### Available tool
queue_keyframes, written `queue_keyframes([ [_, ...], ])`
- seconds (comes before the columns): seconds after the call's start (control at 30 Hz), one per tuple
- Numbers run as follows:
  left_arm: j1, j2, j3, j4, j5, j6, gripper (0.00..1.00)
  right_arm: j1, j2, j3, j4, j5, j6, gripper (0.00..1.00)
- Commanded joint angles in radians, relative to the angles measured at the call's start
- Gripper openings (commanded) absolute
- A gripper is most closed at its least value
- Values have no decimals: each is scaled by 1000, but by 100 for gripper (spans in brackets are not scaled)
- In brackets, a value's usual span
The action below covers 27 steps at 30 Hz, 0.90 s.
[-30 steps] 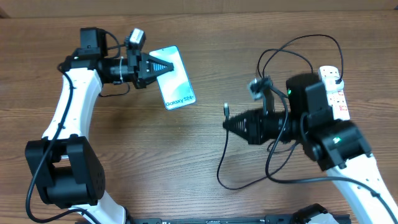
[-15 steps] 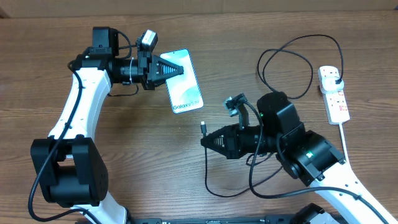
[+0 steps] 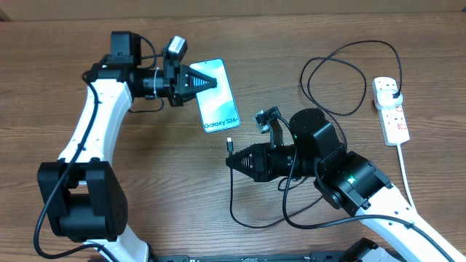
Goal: Plug charger to phone and switch on socket
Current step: 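Carry the USB-C plug with the right gripper to the phone's bottom port, then push the USB-C plug upward into the phone's port with the right gripper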
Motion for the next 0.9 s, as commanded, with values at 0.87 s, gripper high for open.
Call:
queue_keyframes([
  [0.87, -65, -8, 11, -5, 56, 3, 4, 6, -2, 2, -33, 16, -45, 4],
])
